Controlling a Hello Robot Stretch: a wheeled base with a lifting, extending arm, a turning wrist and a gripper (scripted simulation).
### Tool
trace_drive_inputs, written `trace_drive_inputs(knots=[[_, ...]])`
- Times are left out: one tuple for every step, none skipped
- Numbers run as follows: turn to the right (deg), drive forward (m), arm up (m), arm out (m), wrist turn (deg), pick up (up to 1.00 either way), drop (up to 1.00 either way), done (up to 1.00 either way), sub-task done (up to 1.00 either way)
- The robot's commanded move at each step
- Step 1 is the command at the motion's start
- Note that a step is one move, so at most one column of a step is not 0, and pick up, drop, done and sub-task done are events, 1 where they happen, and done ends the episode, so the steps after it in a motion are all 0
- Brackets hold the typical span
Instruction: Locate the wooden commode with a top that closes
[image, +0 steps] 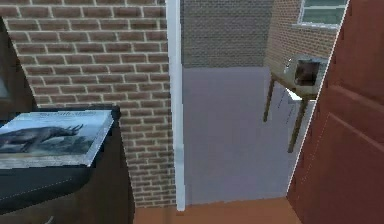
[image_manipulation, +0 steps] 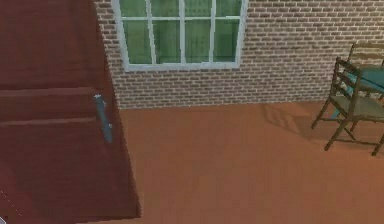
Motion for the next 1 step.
trace_drive_inputs(knots=[[9.0,0.0,0.0,0.0,0.0,0.0,0.0,0.0,0.0]])
